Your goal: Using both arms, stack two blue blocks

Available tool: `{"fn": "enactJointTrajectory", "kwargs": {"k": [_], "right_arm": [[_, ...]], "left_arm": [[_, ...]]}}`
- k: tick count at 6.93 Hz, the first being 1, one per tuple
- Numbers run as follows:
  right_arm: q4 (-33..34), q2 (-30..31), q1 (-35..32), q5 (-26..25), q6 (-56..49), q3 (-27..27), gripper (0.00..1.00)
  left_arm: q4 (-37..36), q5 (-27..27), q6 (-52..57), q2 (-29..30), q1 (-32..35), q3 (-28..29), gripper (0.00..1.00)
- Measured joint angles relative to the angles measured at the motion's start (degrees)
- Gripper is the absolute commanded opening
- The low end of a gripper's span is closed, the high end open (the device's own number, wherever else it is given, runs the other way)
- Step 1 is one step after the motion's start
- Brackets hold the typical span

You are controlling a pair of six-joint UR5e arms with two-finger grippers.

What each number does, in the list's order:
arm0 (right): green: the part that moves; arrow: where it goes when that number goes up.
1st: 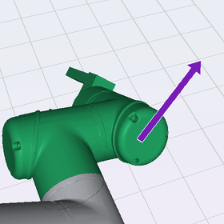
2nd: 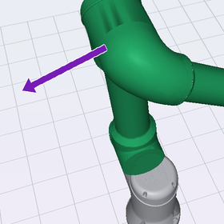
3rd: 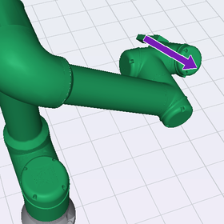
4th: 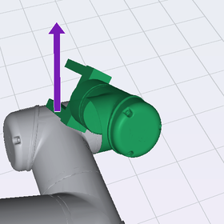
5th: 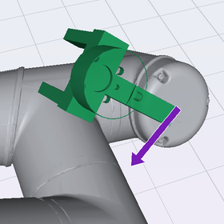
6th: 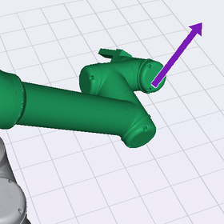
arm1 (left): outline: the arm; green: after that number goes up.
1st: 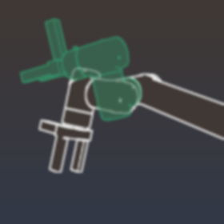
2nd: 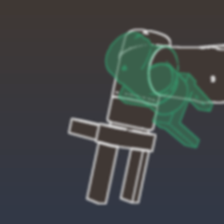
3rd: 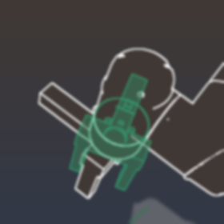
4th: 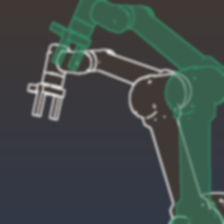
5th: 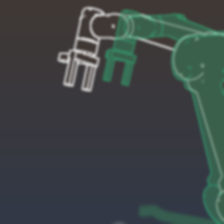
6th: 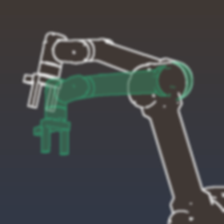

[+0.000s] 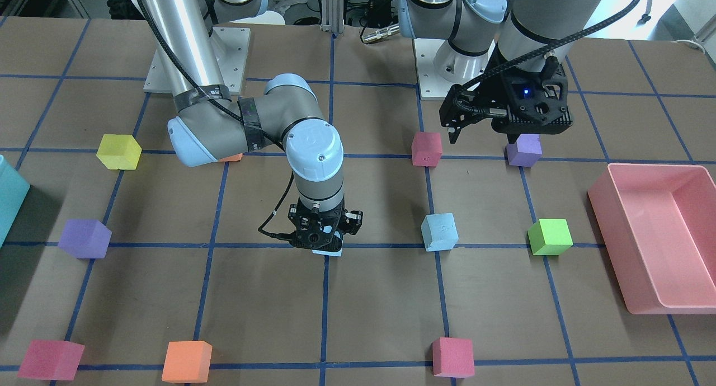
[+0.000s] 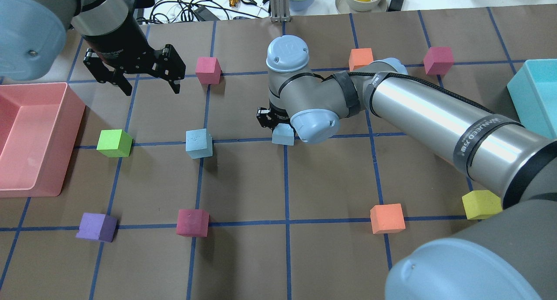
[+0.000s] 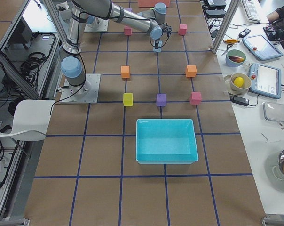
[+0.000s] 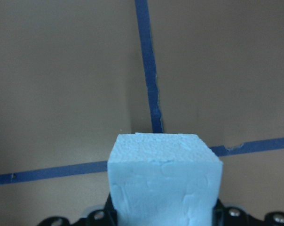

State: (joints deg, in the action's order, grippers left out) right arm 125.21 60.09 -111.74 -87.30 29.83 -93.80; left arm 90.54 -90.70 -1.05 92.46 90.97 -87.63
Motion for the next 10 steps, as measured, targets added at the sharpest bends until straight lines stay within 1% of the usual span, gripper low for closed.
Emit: {"fn": "enactJointTrajectory", "kwargs": {"k": [3,5,6,7,8,9,10], "right_arm": [[0.2,0.3,0.0,-0.7,0.0,-0.3,1.0],[0.0,1.2,0.4,-1.2,-0.5,0.0,1.0],[-1.4,2.8,1.6,-1.4,-1.0,0.2,1.0],[-5.1,5.4,4.0,-1.3,-3.0,0.5,1.0],[-9.8,9.2,7.9,-1.0,-7.0,0.7,1.0],[-14.0,12.9,11.7,-0.9,-10.7,0.8,1.0],[-17.3,16.0,14.2,-0.8,-14.2,0.9,1.0]], "left_arm": [[0.0,0.5,0.1,0.1,-0.4,-0.3,1.0],[-1.2,0.9,-0.5,1.5,-1.0,-2.6,1.0],[-5.9,0.7,-0.6,2.7,-1.1,-6.4,1.0],[-13.2,0.4,-0.8,4.4,-1.7,-11.2,1.0],[-20.8,0.4,-0.8,6.8,-2.7,-16.0,1.0],[-26.2,0.7,-0.9,9.9,-3.4,-19.2,1.0],[-28.9,1.7,-1.4,13.0,-3.7,-20.5,1.0]]}}
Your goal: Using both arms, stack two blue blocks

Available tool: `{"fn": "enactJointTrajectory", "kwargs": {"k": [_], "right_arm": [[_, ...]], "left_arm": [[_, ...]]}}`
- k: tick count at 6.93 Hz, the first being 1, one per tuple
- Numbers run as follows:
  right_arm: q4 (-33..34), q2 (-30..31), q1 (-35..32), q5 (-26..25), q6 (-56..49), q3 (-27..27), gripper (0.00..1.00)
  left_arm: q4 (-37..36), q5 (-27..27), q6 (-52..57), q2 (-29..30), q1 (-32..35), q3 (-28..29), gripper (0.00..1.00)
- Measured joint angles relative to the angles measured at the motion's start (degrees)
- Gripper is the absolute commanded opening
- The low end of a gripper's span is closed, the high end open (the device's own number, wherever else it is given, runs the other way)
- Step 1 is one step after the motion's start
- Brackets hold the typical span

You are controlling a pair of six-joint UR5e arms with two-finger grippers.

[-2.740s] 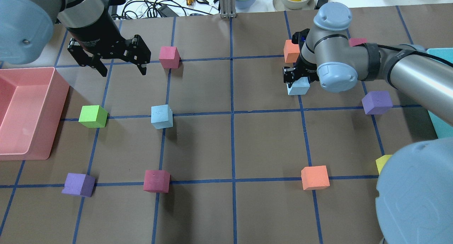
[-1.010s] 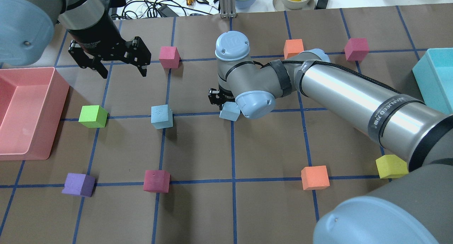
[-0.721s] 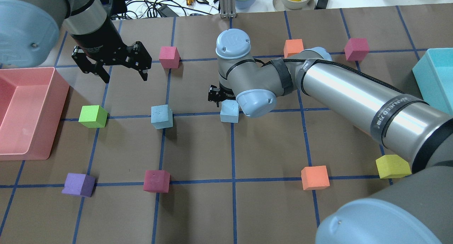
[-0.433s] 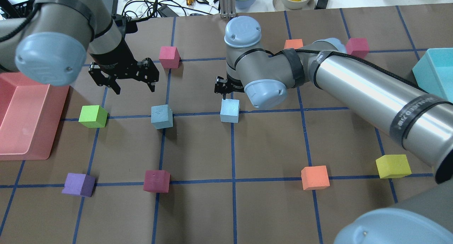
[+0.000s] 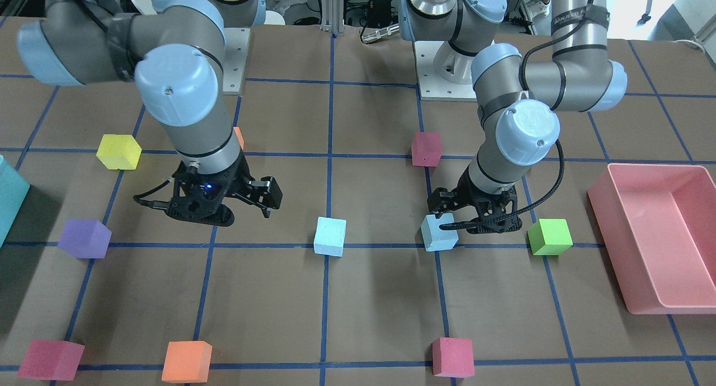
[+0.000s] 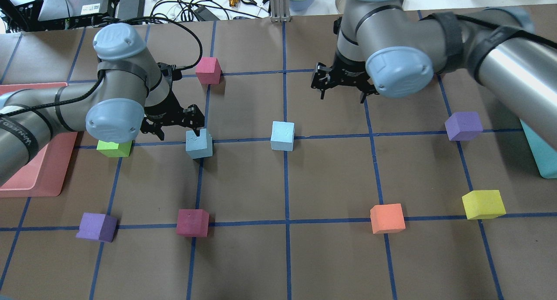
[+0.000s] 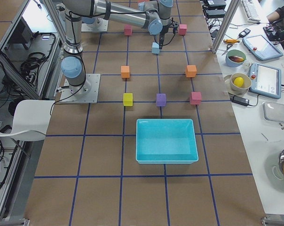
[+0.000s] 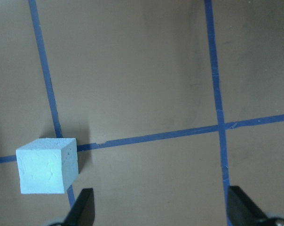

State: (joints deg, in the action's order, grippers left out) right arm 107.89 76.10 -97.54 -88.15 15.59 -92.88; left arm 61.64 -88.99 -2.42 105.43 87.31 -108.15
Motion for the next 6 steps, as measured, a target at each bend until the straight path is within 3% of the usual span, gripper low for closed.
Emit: {"fn": "enactJointTrajectory", "kwargs": {"k": [1,2,3,4,6], "right_arm": [[-2.9,2.7,1.3,0.0,-3.0,0.2,1.0],[-5.9,5.0,2.3,0.1,-5.0,0.6,1.0],[-9.6,7.5,3.5,0.2,-7.9,1.5,1.0],[-13.9,9.7,5.1,0.3,-10.7,2.5,1.0],[-19.5,12.6,6.7,0.1,-12.6,3.3,1.0]], "left_arm": [[-1.2,2.3,-0.8,2.5,-0.1,-0.4,1.0],[-1.8,3.9,-1.2,4.1,-0.1,-0.4,0.85],[-2.7,4.6,-1.3,5.3,-0.1,-0.5,0.33],[-3.7,4.7,-1.0,6.0,-0.1,-0.5,0.03],[-4.9,4.6,0.3,6.1,-0.1,-0.2,0.03]]}}
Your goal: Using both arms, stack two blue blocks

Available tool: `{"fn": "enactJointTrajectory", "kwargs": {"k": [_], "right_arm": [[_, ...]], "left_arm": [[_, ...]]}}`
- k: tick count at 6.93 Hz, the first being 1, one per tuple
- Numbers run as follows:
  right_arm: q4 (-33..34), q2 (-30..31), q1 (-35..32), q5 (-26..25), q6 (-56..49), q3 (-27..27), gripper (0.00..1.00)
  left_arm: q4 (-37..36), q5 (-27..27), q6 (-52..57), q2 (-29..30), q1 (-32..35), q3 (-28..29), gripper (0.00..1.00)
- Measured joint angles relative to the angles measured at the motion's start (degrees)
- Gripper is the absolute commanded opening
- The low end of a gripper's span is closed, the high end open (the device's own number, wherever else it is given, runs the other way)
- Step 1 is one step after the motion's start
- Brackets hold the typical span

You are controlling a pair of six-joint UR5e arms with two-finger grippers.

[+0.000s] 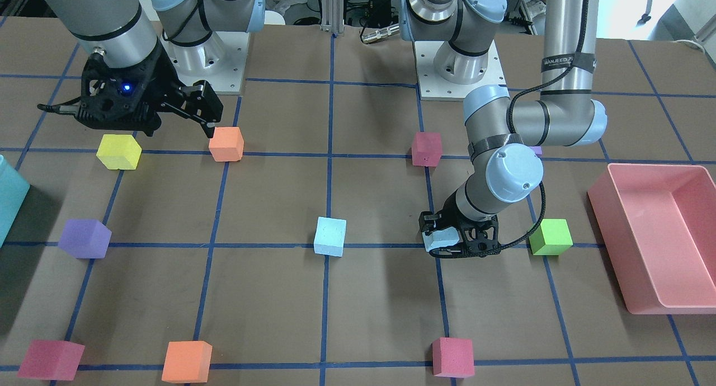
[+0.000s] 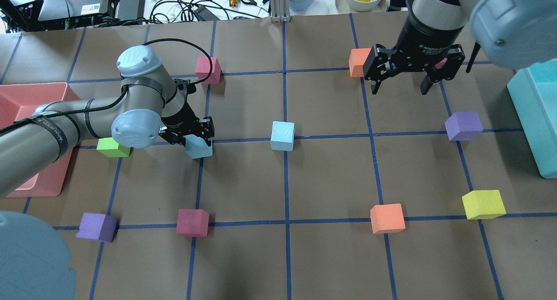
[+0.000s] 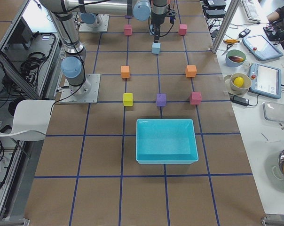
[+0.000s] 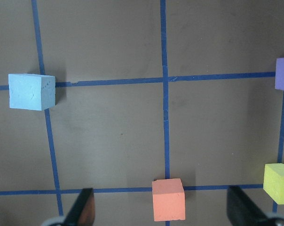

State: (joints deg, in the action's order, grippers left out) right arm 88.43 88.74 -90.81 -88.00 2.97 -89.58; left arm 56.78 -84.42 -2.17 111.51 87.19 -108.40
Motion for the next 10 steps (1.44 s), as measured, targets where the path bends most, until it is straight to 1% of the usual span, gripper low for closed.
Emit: {"fn": "enactJointTrajectory", "kwargs": {"k": [1,3,5,6,7,8,10], "right_arm": [[-0.7,0.7,0.2,-0.4,-0.1,0.1,1.0],[-0.8,1.0,0.2,-0.7,-0.1,0.0,1.0],[-0.3,1.0,0.2,-0.7,-0.1,-0.1,1.0],[-0.1,0.9,0.2,-0.7,-0.2,-0.2,1.0],[0.0,0.8,0.2,-0.7,-0.3,-0.2,1.0],[0.1,0.8,0.2,-0.7,-0.3,-0.2,1.0],[0.1,0.8,0.2,-0.7,-0.4,-0.2,1.0]], "left_arm": [[-0.5,0.0,0.3,-0.6,0.1,0.3,0.06],[-0.7,0.4,0.4,-2.8,2.3,1.7,0.06],[-0.6,0.4,0.3,-3.7,9.4,5.3,0.07],[-0.4,0.5,-1.0,-3.1,13.2,7.2,0.11],[-0.4,0.7,-4.5,-2.5,16.2,8.4,0.11],[-0.7,0.7,-8.5,-1.8,18.3,8.9,0.11],[-3.6,1.0,-11.6,0.1,20.1,9.4,0.12]]}}
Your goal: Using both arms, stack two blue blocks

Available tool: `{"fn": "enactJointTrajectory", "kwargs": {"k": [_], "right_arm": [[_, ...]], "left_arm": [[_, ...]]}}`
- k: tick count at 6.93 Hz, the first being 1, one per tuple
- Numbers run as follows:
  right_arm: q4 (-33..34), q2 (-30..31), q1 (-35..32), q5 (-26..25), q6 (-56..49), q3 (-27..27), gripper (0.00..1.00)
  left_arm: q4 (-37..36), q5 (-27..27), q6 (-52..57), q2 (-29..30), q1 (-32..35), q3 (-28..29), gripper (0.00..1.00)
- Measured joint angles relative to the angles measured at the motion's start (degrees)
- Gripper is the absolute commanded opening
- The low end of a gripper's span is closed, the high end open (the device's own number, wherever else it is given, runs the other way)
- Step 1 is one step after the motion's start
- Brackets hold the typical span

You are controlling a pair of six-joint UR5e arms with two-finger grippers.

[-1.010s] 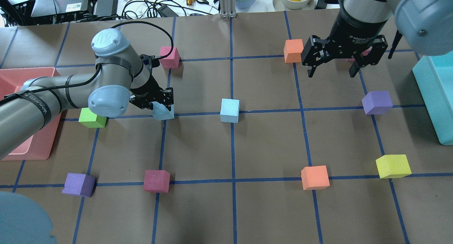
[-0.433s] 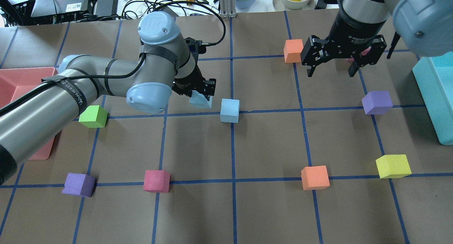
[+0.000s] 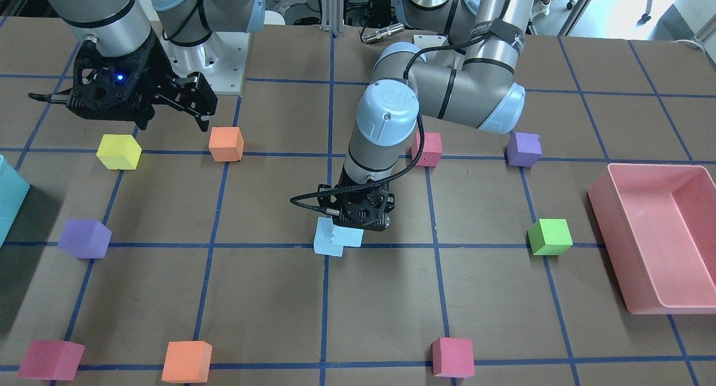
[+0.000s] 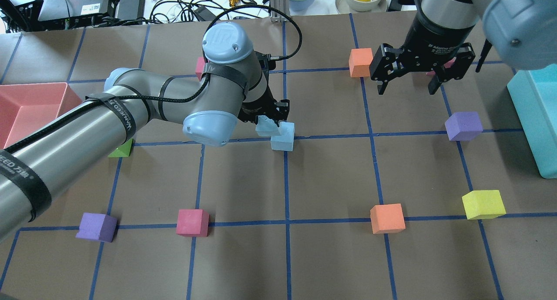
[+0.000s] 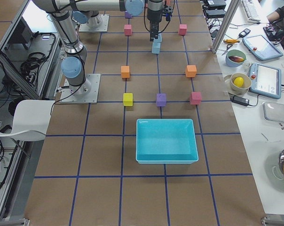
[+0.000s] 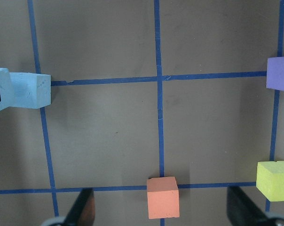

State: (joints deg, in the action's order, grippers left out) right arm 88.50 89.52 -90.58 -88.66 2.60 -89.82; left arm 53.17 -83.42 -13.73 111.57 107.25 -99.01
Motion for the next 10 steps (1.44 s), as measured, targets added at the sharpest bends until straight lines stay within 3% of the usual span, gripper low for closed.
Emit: {"fn": "enactJointTrajectory", "kwargs": {"k": [3,4,5,6,7,10], "right_arm": [[0.0,0.0,0.0,-0.1,0.0,-0.1,1.0],[0.0,0.0,0.0,-0.2,0.0,-0.1,1.0],[0.0,0.0,0.0,-0.3,0.0,-0.1,1.0],[0.0,0.0,0.0,-0.3,0.0,-0.1,1.0],[0.0,0.0,-0.1,-0.3,0.0,-0.1,1.0],[0.1,0.0,-0.1,-0.2,0.1,0.0,1.0]], "left_arm": [[-0.6,1.4,-0.4,1.0,1.5,1.3,0.17],[-0.4,1.6,-0.3,1.2,1.7,1.5,0.27],[-0.3,1.6,-0.3,1.4,1.7,1.6,0.29],[-0.3,1.7,-0.2,1.6,1.7,1.6,0.77],[-0.3,1.7,-0.2,1.7,1.7,1.6,1.0],[0.9,1.5,-0.3,1.9,1.7,1.4,1.0]]}}
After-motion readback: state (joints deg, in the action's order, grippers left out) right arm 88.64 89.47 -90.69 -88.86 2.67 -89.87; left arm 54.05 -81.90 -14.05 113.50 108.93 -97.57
